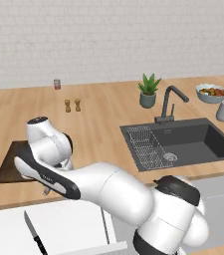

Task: Place the appropriate cutting tool for cutting the potato skin on the cutting board.

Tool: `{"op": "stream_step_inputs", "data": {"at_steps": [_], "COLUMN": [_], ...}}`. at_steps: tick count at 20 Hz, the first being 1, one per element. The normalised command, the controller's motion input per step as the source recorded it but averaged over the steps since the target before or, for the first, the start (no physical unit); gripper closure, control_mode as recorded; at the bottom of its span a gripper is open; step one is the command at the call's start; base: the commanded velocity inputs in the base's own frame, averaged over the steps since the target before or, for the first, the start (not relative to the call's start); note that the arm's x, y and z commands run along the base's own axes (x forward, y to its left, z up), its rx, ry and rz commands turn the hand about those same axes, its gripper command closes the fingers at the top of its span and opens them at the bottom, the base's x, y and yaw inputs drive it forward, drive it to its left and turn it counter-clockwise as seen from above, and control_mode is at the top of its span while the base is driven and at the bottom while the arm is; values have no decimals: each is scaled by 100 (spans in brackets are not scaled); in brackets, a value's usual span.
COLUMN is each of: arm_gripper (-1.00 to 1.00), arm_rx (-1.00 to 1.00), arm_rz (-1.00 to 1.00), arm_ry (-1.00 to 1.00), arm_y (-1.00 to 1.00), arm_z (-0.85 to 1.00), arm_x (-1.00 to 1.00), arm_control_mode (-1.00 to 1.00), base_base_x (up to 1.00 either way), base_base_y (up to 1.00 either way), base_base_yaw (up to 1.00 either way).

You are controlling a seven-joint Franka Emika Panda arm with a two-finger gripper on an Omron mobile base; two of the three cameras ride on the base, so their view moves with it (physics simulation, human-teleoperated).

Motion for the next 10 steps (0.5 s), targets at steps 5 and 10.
{"op": "stream_step_inputs", "data": {"at_steps": [5,10], "arm_gripper": [100,100], "arm_rx": [-1,-7], "arm_rz": [-17,-9], "arm_ry": [0,0], "arm_y": [75,62], "arm_z": [16,0], "arm_x": [76,32], "arm_control_mode": [-100,-100], "base_base_x": [0,0], "base_base_y": [0,0], "base_base_yaw": [0,0]}}
